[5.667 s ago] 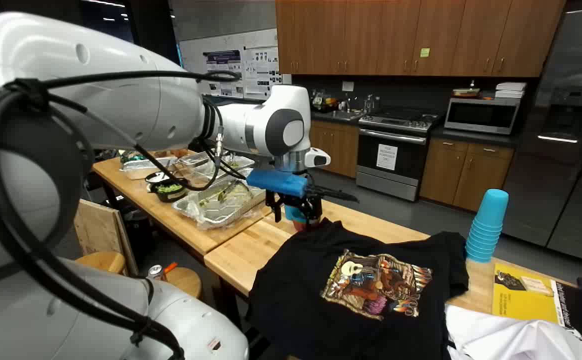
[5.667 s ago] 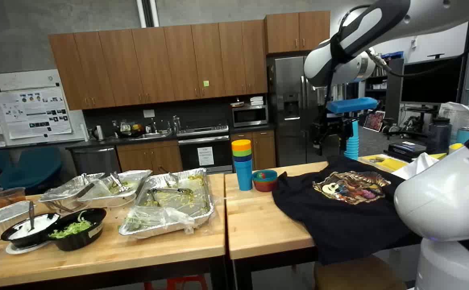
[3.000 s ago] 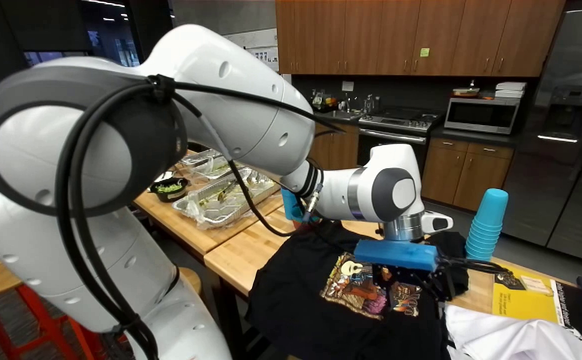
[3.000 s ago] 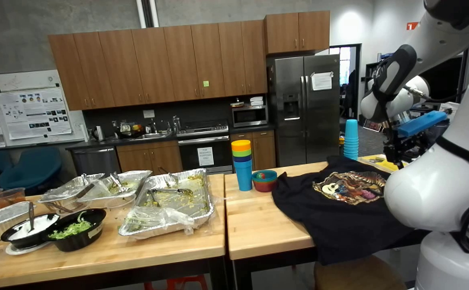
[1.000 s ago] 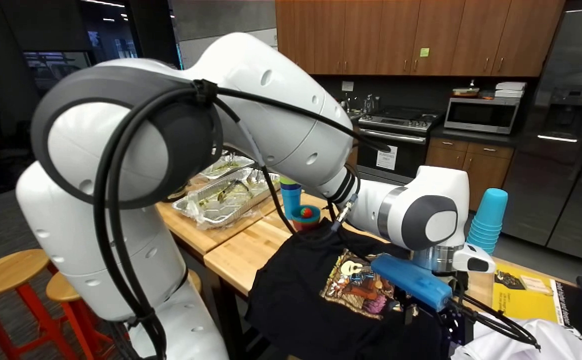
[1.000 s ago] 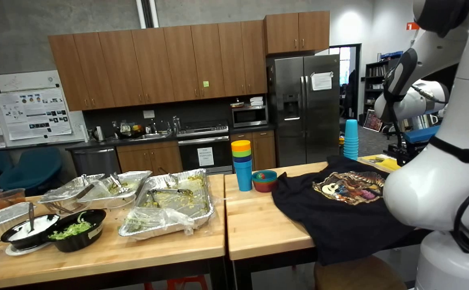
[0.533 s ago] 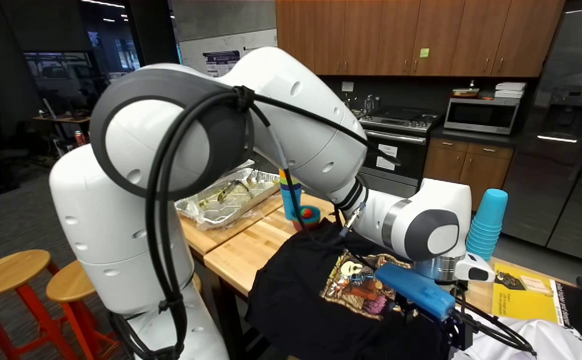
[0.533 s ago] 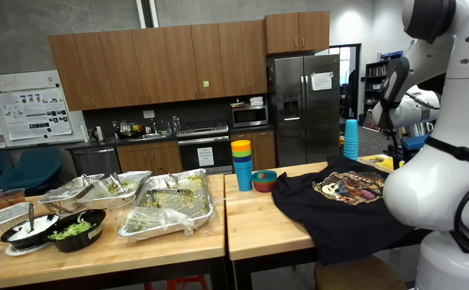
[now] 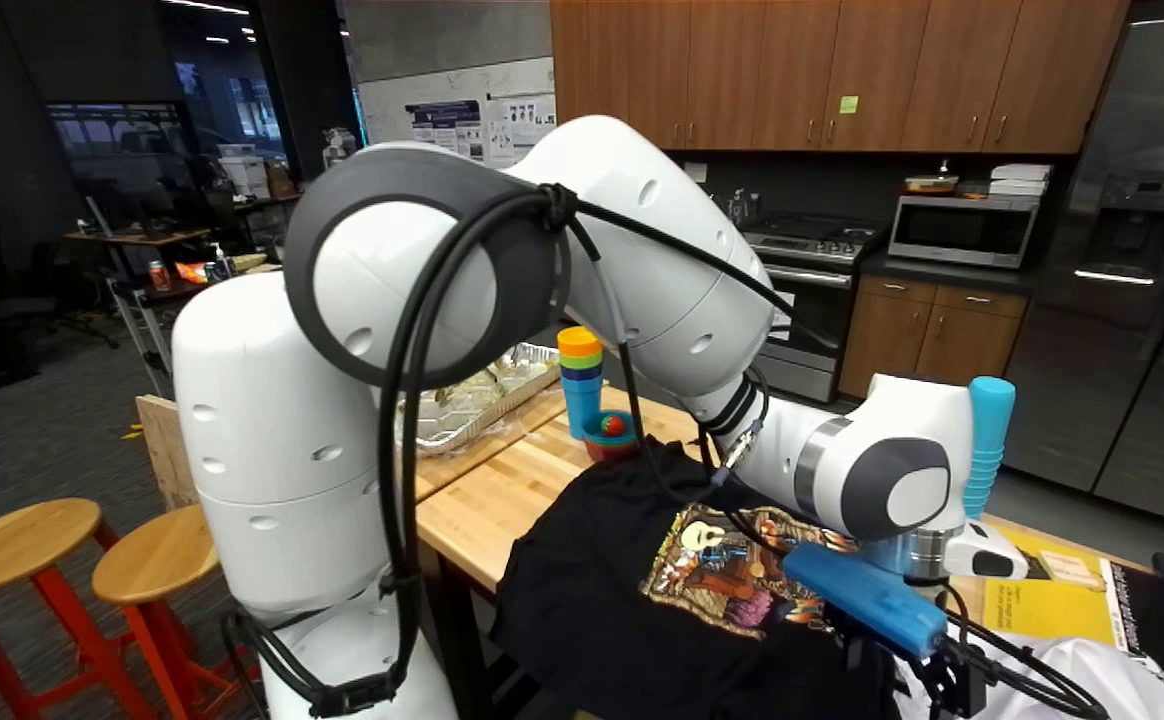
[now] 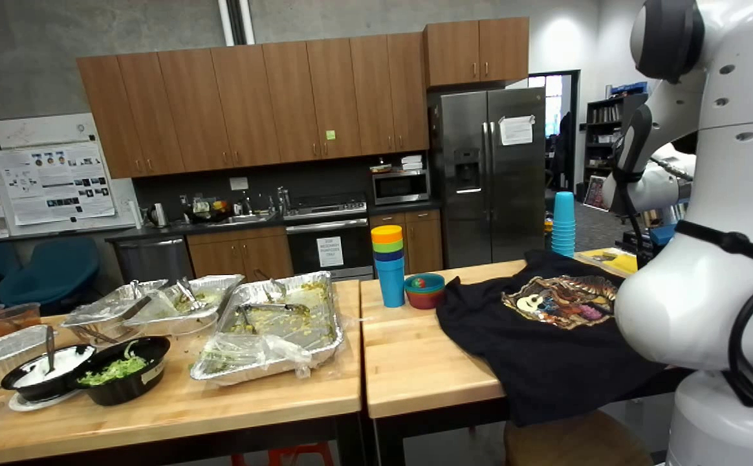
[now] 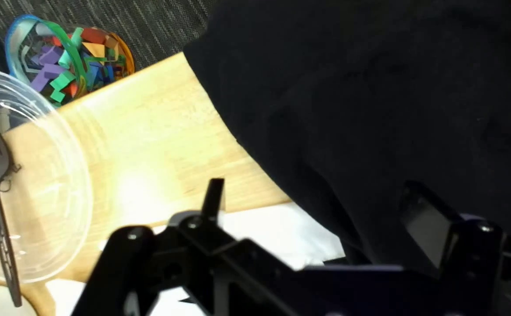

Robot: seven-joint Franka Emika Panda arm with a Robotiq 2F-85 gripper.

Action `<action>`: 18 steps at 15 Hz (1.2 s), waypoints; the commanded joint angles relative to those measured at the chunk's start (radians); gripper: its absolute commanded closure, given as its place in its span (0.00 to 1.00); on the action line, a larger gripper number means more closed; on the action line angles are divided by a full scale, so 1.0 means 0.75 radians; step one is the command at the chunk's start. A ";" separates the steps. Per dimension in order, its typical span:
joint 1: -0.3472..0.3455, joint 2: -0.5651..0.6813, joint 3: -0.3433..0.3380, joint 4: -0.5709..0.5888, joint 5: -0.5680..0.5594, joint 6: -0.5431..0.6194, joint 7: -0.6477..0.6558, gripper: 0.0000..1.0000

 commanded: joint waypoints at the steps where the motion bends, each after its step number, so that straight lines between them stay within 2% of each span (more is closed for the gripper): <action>1: -0.015 0.091 -0.020 0.073 0.030 0.004 -0.035 0.00; 10: -0.032 0.189 -0.025 0.105 0.012 -0.042 -0.165 0.00; 11: -0.034 0.191 -0.023 0.106 0.020 -0.053 -0.185 0.23; 13: -0.037 0.200 -0.019 0.114 0.032 -0.082 -0.228 0.31; 18: -0.047 0.252 -0.019 0.166 0.052 -0.157 -0.260 0.70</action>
